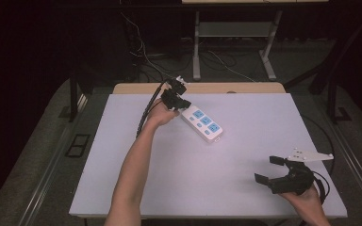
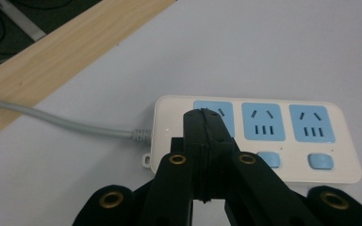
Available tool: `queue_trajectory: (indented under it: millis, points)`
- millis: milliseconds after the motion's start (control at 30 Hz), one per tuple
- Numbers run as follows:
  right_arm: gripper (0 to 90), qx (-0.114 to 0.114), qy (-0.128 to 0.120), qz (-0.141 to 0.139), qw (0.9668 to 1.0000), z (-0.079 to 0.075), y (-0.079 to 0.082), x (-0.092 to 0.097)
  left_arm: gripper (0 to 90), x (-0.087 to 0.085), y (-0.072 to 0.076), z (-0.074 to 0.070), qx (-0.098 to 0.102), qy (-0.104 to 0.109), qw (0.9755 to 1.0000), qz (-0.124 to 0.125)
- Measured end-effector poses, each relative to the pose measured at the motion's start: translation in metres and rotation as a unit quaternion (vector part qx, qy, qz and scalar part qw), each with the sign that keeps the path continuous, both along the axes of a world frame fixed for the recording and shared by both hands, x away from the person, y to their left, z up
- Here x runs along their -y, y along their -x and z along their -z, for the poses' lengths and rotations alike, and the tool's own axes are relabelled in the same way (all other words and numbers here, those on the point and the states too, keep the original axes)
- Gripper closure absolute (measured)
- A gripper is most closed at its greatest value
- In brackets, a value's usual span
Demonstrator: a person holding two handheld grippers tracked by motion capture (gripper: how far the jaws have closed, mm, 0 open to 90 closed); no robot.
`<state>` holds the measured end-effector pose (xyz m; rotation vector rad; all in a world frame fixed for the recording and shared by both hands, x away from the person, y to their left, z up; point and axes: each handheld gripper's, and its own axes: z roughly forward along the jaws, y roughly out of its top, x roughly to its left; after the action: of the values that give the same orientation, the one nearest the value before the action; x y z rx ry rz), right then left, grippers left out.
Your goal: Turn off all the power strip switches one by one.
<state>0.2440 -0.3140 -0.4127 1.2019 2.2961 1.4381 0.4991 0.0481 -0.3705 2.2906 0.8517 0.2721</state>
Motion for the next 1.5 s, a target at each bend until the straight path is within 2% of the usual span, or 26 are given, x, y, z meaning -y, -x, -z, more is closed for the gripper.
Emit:
queue_trajectory:
  millis: [233, 567, 967, 1067, 1233, 1367, 1433, 1500]
  points:
    - [0.8, -0.001, 0.001, 0.000, 1.0000, 0.000, -0.001, 0.001, 89.4, 0.001, -0.002, 0.013, -0.011, -0.003, 0.9999, 0.001]
    - [0.8, -0.003, 0.002, -0.001, 1.0000, 0.000, -0.001, 0.000, 89.4, 0.008, -0.001, 0.024, -0.021, -0.006, 0.9997, 0.006]
    - [0.8, -0.004, 0.003, -0.002, 1.0000, 0.001, -0.001, 0.000, 89.4, 0.016, 0.002, 0.035, -0.031, -0.018, 0.9992, 0.017]
    - [0.8, -0.003, 0.004, -0.003, 1.0000, 0.001, -0.002, 0.000, 89.4, 0.017, 0.002, 0.037, -0.034, -0.027, 0.9989, 0.016]
    - [0.8, -0.004, 0.003, -0.002, 1.0000, 0.001, -0.001, 0.000, 89.4, 0.016, 0.002, 0.039, -0.035, -0.016, 0.9992, 0.009]
    - [0.8, -0.003, 0.004, -0.003, 1.0000, 0.001, -0.001, 0.000, 89.5, 0.015, 0.001, 0.040, -0.050, -0.003, 0.9986, 0.016]
    - [0.8, -0.003, 0.005, -0.003, 1.0000, 0.001, 0.000, -0.001, 89.5, 0.020, 0.003, 0.040, -0.047, -0.008, 0.9986, 0.022]
    - [0.8, -0.002, 0.005, -0.004, 1.0000, 0.001, 0.000, -0.001, 89.5, 0.024, 0.003, 0.041, -0.043, -0.012, 0.9988, 0.019]
